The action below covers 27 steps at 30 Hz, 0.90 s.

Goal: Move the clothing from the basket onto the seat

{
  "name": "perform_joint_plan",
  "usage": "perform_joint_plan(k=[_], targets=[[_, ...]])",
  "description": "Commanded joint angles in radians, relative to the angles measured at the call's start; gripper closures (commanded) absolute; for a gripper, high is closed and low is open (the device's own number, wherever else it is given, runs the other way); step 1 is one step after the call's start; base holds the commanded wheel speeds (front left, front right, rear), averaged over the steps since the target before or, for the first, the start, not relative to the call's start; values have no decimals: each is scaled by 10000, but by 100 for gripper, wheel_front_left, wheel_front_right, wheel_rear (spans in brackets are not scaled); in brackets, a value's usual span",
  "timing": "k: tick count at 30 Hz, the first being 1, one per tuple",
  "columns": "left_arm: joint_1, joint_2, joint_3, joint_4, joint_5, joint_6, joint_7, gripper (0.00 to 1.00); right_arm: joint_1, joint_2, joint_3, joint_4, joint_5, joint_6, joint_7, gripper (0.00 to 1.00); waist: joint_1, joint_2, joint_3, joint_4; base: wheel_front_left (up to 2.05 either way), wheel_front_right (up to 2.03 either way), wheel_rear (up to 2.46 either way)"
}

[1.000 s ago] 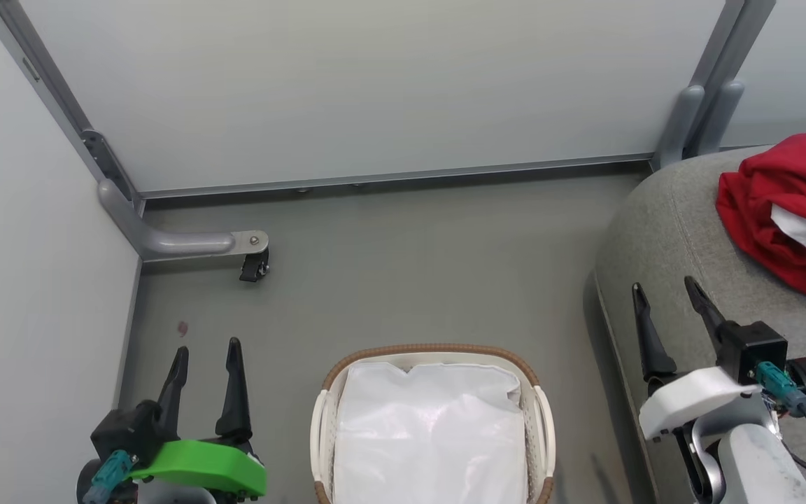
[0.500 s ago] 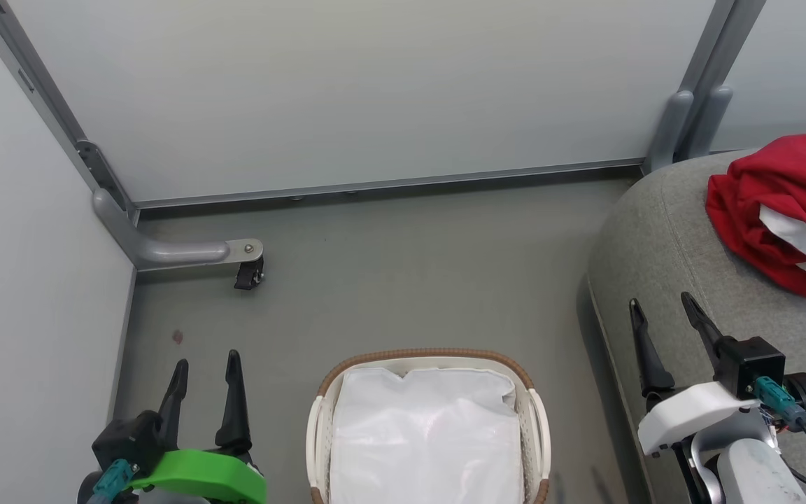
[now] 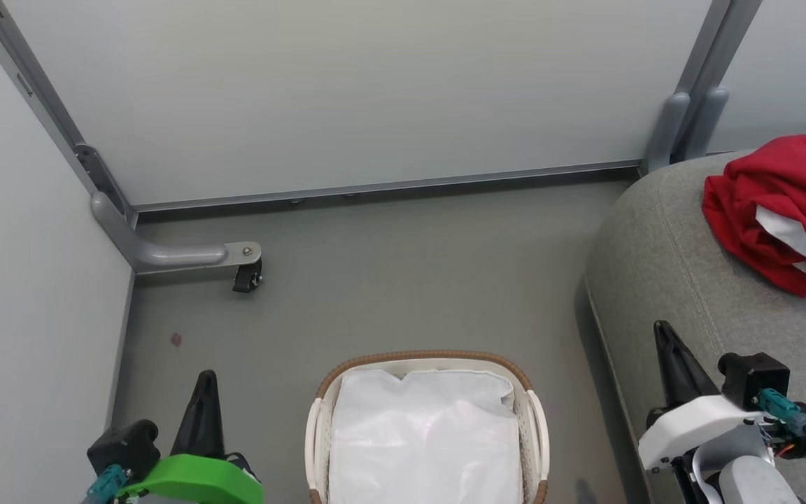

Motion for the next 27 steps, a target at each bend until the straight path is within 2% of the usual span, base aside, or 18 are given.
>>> perform_joint_plan(k=[1, 10, 27], targets=[[-88, 15, 119, -200, -432, -30, 111, 100, -181, -48, -70, -170, 542, -1, 112, 100, 1, 0, -4, -8, 0, 0, 0], [-196, 20, 394, -333, -1959, -77, 581, 100, -55, -62, -74, -401, 2482, -2, 495, 100, 1, 0, -29, -51, 0, 0, 0], [-376, 29, 794, -523, -4202, -142, 1269, 100, 22, -85, -194, -618, 5267, -4, 1154, 100, 1, 0, -71, -125, 0, 0, 0]])
